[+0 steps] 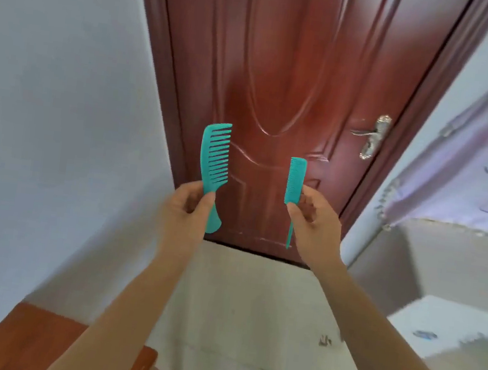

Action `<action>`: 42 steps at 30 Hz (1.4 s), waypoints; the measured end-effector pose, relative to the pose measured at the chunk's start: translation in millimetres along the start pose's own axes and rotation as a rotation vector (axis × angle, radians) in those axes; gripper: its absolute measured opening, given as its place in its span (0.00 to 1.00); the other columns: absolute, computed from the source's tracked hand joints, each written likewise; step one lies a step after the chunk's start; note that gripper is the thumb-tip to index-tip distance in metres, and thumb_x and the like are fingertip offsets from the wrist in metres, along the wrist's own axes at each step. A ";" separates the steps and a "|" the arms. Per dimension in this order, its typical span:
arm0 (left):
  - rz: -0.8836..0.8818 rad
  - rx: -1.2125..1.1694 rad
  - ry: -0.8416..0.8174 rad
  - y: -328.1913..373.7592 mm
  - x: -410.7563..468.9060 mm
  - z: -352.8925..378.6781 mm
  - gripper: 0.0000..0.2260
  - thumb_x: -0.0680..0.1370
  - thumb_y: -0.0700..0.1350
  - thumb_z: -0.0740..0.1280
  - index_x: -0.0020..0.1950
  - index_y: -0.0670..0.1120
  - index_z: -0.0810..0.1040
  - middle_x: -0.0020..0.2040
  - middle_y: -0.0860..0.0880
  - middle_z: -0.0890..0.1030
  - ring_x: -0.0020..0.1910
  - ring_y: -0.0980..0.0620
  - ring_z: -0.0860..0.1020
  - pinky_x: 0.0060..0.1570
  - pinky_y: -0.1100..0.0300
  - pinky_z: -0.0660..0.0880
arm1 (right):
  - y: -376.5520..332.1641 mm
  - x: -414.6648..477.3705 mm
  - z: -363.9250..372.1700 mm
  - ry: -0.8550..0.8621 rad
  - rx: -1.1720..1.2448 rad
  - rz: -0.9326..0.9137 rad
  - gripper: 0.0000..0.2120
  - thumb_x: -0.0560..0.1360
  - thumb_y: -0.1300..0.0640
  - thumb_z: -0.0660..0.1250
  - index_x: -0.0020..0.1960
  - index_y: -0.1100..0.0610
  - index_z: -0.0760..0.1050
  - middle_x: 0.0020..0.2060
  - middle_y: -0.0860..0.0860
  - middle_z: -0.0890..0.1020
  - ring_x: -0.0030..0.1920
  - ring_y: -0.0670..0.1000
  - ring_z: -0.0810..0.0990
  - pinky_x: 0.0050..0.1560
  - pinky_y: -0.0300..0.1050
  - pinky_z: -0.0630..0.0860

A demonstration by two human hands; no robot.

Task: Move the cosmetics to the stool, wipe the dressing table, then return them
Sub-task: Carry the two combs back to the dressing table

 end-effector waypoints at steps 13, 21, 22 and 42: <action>0.060 -0.031 -0.730 44.0 -170.3 363.1 0.07 0.76 0.38 0.70 0.49 0.50 0.83 0.44 0.53 0.85 0.43 0.53 0.82 0.49 0.54 0.79 | 126.5 -75.7 -350.5 0.630 0.000 0.193 0.15 0.77 0.60 0.69 0.60 0.45 0.76 0.49 0.42 0.83 0.47 0.44 0.82 0.50 0.38 0.78; 0.053 -0.003 -0.909 59.4 -285.6 550.3 0.06 0.75 0.41 0.71 0.47 0.52 0.83 0.44 0.58 0.84 0.46 0.54 0.81 0.54 0.45 0.78 | 200.4 -109.4 -559.2 0.824 -0.033 0.274 0.15 0.77 0.61 0.69 0.62 0.49 0.76 0.47 0.40 0.81 0.42 0.35 0.80 0.43 0.26 0.75; 0.047 -0.002 -0.930 60.4 -295.6 568.7 0.06 0.74 0.42 0.71 0.47 0.53 0.83 0.44 0.58 0.83 0.46 0.54 0.81 0.54 0.45 0.79 | 208.4 -109.6 -578.3 0.835 -0.035 0.283 0.15 0.77 0.61 0.69 0.62 0.50 0.76 0.47 0.41 0.82 0.42 0.36 0.80 0.43 0.27 0.75; -0.167 0.062 -1.036 -8.5 -318.6 967.0 0.07 0.77 0.41 0.69 0.47 0.53 0.80 0.46 0.55 0.82 0.48 0.55 0.81 0.52 0.50 0.81 | 423.1 43.4 -830.5 0.816 -0.153 0.535 0.18 0.76 0.63 0.69 0.64 0.50 0.76 0.47 0.41 0.83 0.46 0.40 0.82 0.49 0.37 0.79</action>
Point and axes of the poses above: each hand's wrist, its own x-axis towards the middle knuckle, its own z-axis out of the palm, y = z × x, the point moved 6 cm from there along x, towards the middle knuckle
